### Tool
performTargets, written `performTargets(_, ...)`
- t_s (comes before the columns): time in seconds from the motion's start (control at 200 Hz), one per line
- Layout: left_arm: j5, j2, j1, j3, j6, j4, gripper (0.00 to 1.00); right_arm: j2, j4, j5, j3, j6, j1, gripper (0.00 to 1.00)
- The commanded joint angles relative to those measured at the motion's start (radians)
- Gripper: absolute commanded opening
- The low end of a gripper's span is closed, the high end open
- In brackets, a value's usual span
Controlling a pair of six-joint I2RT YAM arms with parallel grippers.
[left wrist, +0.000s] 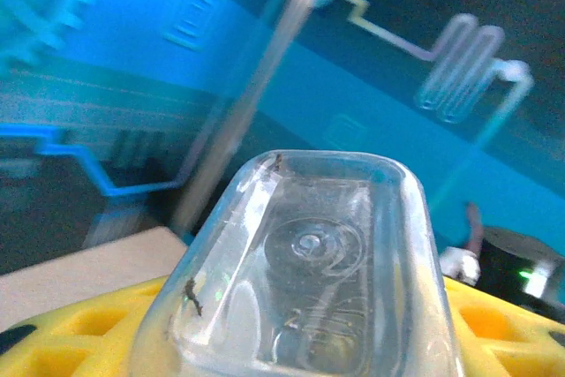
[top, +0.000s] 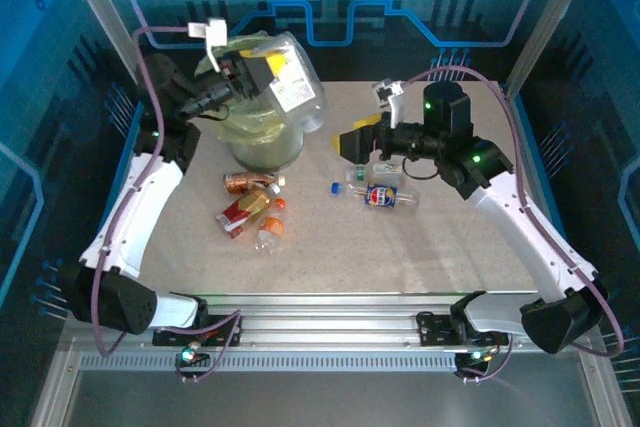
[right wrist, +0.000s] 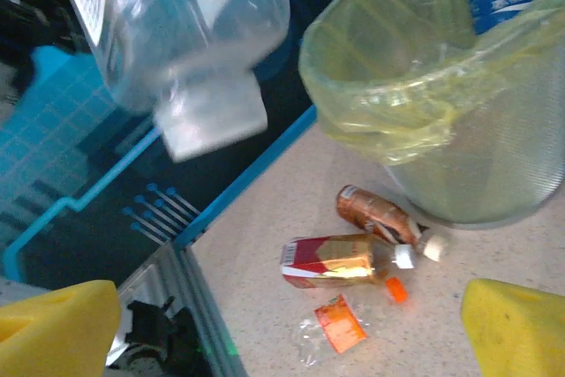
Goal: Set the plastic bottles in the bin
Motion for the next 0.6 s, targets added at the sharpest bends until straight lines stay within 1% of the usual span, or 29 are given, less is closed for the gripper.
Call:
performTargets(0.0,-0.187,-0.005,0.038,0.161,0.243,-0.340,0.12,-0.040,-0.075,0.130,0.008,-0.018,-0.002,1.00)
performTargets(0.12,-0.319,0.061,0.069,0.313,0.386,-0.525,0.12,-0.057,-0.098,0.220,-0.010,0.001,-0.003,1.00)
performTargets(0.26,-0.441,0.153,0.091,0.446,0.507,-0.648,0.12,-0.060,-0.135,0.336,-0.019,0.027,-0.003,1.00)
performTargets(0.38,-0.517,0.251,0.097,0.560,0.584,-0.752,0.11,-0.065,-0.148,0.377,-0.026,0.037,-0.002,1.00)
performTargets(0.49,-0.559,0.349,0.099,0.665,0.638,-0.851,0.10,-0.065,-0.186,0.441,-0.016,0.046,-0.003,1.00)
performTargets(0.595,-0.599,0.424,0.101,0.724,0.678,-0.917,0.10,-0.066,-0.207,0.481,-0.018,0.053,-0.003,1.00)
